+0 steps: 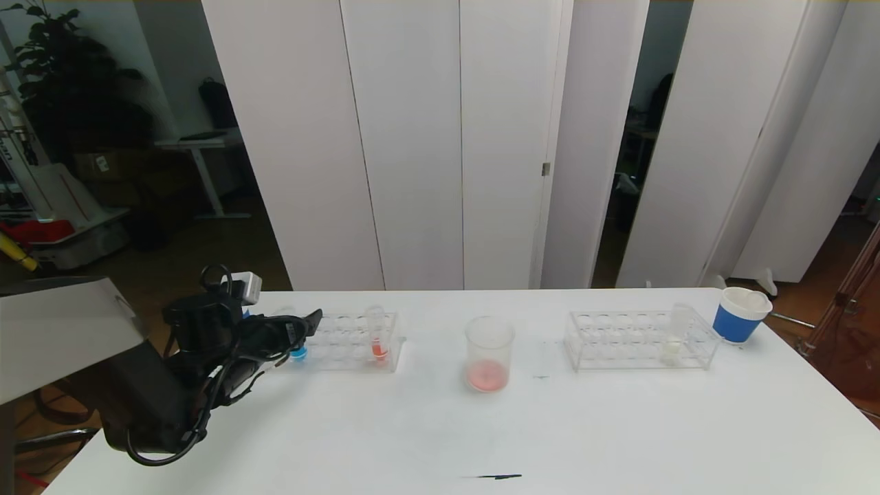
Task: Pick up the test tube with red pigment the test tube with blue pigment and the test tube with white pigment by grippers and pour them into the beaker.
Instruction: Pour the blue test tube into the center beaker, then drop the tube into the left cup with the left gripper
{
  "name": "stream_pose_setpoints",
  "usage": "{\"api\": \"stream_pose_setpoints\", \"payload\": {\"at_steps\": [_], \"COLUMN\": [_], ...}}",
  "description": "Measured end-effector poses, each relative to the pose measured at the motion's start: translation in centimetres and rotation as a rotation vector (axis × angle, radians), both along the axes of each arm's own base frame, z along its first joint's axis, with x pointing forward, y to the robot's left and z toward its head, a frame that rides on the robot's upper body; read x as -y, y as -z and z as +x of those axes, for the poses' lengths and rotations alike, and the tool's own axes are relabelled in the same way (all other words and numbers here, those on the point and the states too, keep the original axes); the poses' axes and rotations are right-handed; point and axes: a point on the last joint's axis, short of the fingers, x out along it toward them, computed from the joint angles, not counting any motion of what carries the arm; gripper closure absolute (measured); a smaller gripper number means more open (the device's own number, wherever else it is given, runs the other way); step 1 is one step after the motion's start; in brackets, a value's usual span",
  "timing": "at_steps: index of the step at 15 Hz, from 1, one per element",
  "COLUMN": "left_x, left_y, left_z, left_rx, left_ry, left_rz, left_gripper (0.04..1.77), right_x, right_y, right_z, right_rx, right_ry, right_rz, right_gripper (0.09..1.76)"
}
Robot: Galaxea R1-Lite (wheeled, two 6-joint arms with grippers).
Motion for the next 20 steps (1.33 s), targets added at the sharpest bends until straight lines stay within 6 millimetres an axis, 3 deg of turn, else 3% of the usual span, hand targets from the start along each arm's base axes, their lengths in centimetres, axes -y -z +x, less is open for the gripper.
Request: {"api": "stream_pose_setpoints", "payload": {"at_steps": [8,9,10,12,13,14,15,16,20], "left_x": [-0.1,-0.1,-0.1,0.0,0.0,0.1,0.2,0.2,0.3], "left_y": [1.2,1.3,1.3,1.5,1.6,1.6,1.6,1.7,1.6], "left_z": [0.8,0.9,1.1,1.3,1.4,1.4,1.5,1.5,1.6], "left_rx": [-0.01,-0.009,-0.006,-0.01,-0.01,-0.01,-0.009,-0.01,-0.006], "left_ry": [-0.023,-0.026,-0.027,-0.023,-0.023,-0.021,-0.019,-0.018,-0.017], "left_rz": [-0.027,-0.027,-0.027,-0.026,-0.025,-0.026,-0.025,-0.022,-0.021], "left_gripper": [0.06,0.15,0.4,1.23,1.36,1.16,1.13,1.22,1.22], "right_x": [0.0,0.0,0.0,0.0,0.0,0.0,0.0,0.0,0.0], "right_y": [0.0,0.0,0.0,0.0,0.0,0.0,0.0,0.0,0.0], "right_z": [0.0,0.0,0.0,0.0,0.0,0.0,0.0,0.0,0.0], "right_rx": [0.0,0.0,0.0,0.0,0.0,0.0,0.0,0.0,0.0], "right_ry": [0.0,0.0,0.0,0.0,0.0,0.0,0.001,0.0,0.001], "right_rz": [0.0,0.0,0.0,0.0,0.0,0.0,0.0,0.0,0.0], "right_gripper": [0.1,0.1,0.1,0.1,0.1,0.1,0.1,0.1,0.1]}}
